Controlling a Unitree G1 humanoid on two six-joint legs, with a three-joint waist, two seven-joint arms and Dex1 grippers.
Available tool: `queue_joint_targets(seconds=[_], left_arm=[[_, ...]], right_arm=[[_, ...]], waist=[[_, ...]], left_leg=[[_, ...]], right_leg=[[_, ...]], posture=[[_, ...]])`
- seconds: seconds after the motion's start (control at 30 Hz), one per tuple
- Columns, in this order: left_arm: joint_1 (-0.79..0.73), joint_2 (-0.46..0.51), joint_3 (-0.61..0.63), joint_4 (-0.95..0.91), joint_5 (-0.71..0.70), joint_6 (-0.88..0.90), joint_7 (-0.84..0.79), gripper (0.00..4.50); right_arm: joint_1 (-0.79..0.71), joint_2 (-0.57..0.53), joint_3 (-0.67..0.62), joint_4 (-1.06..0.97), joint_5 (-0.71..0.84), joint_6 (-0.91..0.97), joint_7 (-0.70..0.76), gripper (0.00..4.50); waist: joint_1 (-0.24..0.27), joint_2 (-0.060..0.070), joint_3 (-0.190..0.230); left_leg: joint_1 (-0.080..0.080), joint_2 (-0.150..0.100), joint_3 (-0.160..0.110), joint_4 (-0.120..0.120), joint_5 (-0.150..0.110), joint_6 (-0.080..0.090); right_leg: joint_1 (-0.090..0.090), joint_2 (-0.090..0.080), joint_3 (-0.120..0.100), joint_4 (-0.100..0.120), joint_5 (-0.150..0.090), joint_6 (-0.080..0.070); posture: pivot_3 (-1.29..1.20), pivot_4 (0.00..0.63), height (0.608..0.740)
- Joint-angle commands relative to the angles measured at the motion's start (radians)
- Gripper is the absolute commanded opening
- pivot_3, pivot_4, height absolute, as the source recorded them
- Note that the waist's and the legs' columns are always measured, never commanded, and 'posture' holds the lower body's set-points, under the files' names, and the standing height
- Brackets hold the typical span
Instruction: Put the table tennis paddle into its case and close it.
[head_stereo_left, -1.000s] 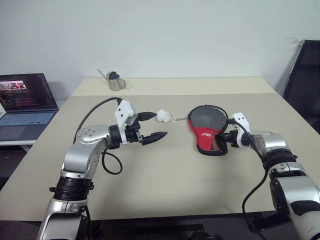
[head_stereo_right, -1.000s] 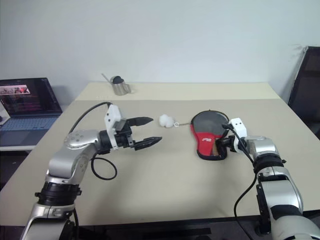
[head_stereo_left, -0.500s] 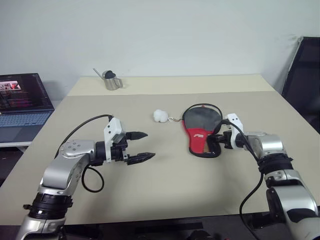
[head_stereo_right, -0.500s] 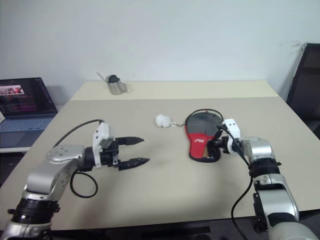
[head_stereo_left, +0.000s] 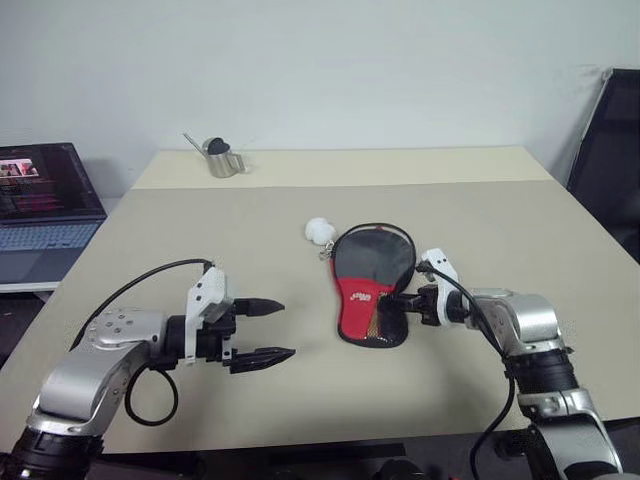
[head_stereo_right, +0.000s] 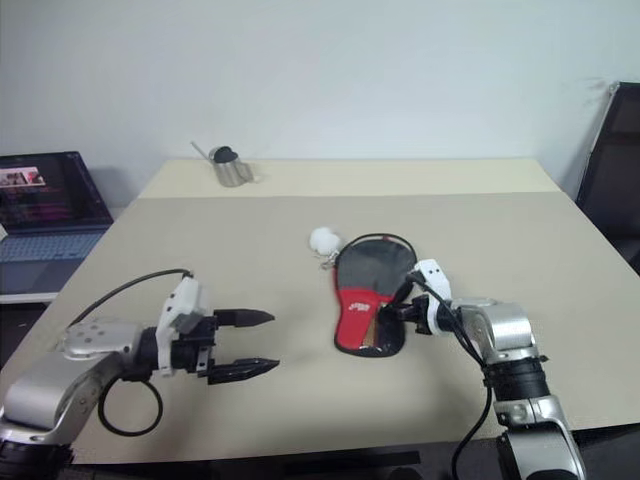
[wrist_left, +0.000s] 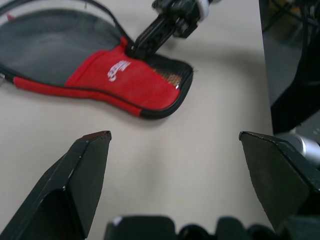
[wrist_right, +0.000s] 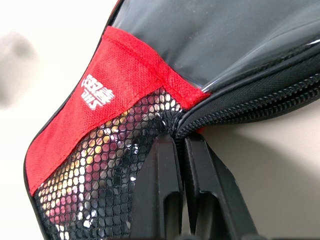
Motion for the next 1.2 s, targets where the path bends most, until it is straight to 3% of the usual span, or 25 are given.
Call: queue_joint_targets(seconds=[0.03,0.5,0.87,1.2], left_arm=[[0.002,0.02,0.034,-0.035,-0.024,-0.017,-0.013,4.5],[-0.018,0.021,-0.007,-0.057,-0.031,-0.005,-0.048,4.5],[0.043,0.078,-0.033,-0.109,-0.017,-0.047,-0.133,4.5],[0.081,0.108,-0.037,-0.144,-0.035,-0.062,-0.163,4.5]], right_arm=[[0.048,-0.007,0.016,-0.139,0.077,0.092,-0.003,0.03],[0.23,-0.07,-0.028,-0.433,0.223,0.277,-0.069,0.03],[0.288,-0.124,-0.074,-0.516,0.305,0.341,-0.095,0.03],[0.338,-0.094,-0.095,-0.574,0.357,0.395,-0.138,0.03]], waist=[[0.002,0.0,0.0],[0.006,0.0,0.0],[0.011,0.0,0.0],[0.018,0.0,0.0]], left_leg=[[0.0,0.0,0.0,0.0,0.0,0.0],[-0.003,-0.002,-0.002,0.001,0.0,0.0],[-0.005,-0.002,-0.003,0.001,0.0,0.0],[-0.005,-0.002,-0.004,0.001,0.0,0.0]], right_leg=[[0.0,0.0,0.0,0.0,0.0,0.0],[0.0,-0.001,-0.002,-0.001,-0.001,0.001],[-0.001,-0.001,-0.002,-0.001,-0.002,0.001],[-0.001,-0.001,-0.002,-0.001,-0.002,0.001]], posture=[[0.0,0.15,0.74],[0.0,0.15,0.74],[0.0,0.15,0.74],[0.0,0.15,0.74]])
